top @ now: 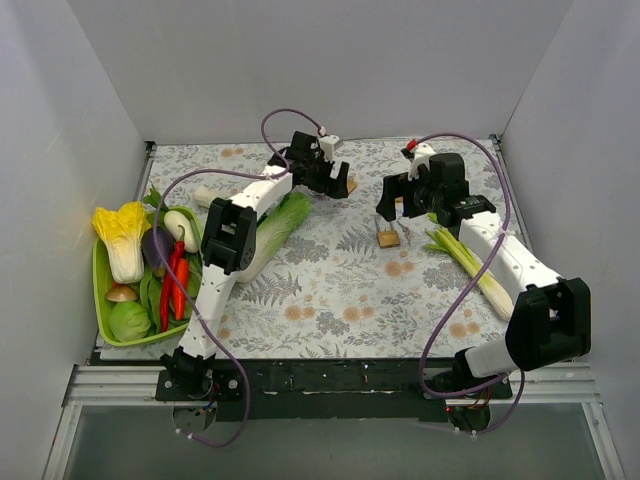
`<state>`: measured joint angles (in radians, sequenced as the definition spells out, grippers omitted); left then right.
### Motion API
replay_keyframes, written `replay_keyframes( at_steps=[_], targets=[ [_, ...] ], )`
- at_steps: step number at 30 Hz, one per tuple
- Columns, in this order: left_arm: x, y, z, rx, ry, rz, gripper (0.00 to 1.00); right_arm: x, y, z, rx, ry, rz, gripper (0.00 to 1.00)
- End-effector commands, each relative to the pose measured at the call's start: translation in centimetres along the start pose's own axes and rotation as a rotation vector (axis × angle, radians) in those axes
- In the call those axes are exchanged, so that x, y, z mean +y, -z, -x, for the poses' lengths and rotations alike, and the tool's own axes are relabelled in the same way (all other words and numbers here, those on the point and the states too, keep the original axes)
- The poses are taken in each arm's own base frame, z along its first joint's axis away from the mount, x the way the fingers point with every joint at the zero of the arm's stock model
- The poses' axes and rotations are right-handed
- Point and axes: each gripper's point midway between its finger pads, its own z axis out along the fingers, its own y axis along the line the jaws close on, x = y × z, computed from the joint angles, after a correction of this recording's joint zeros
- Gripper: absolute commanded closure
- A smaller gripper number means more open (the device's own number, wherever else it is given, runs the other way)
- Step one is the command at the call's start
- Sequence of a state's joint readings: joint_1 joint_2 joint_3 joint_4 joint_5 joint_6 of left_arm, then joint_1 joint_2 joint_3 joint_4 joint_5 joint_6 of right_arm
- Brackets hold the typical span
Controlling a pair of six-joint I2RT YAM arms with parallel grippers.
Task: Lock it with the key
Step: Pick up the lock from the center of the board.
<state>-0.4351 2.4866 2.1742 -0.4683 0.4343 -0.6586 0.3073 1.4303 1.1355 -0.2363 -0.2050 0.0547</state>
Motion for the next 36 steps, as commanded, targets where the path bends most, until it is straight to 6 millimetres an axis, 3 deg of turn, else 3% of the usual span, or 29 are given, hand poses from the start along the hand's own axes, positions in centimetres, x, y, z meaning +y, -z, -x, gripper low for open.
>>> replay_keyframes(
  at_steps=[1, 10, 15, 24, 28, 30, 32, 34, 35, 36],
  targets=[
    [0.5, -1.0, 2.0, -0.068, -0.062, 0.047, 0.02, 0.3, 1.3, 0.6, -0.037, 0.016, 0.032, 0.02],
    [1.6, -3.6, 0.9, -0.071, -0.105, 0.114, 0.02, -0.6, 1.5, 0.2, -0.026, -0.016, 0.029, 0.02],
    [1.5, -5.3, -0.8, -0.036, -0.141, 0.112, 0.02, -1.6, 1.4, 0.2, -0.017, -0.024, 0.028, 0.02],
    [1.7, -7.2, -4.2, 0.059, -0.233, 0.177, 0.21, -2.9, 1.3, 0.4, -0.004, -0.033, 0.02, 0.02],
    [1.7, -7.1, -4.6, 0.094, -0.234, 0.204, 0.4, -3.1, 1.4, 0.3, -0.001, -0.04, 0.022, 0.02],
    [1.4, -6.8, -5.2, 0.119, -0.225, 0.194, 0.55, -3.2, 1.5, 0.5, -0.006, -0.039, 0.025, 0.02],
    [0.6, -6.0, -4.7, 0.121, -0.23, 0.173, 0.65, -3.0, 1.7, 0.6, -0.009, -0.035, 0.034, 0.02],
    [-0.4, -5.6, -5.5, 0.143, -0.237, 0.13, 0.72, -2.8, 1.7, 0.7, -0.012, -0.027, 0.046, 0.02],
    [-1.4, -4.8, -4.3, 0.12, -0.258, 0.11, 0.76, -2.7, 1.8, 0.8, -0.016, -0.025, 0.049, 0.02],
    [-1.9, -4.5, -3.9, 0.107, -0.261, 0.089, 0.88, -2.7, 1.9, 0.8, -0.016, -0.028, 0.051, 0.02]
  ],
)
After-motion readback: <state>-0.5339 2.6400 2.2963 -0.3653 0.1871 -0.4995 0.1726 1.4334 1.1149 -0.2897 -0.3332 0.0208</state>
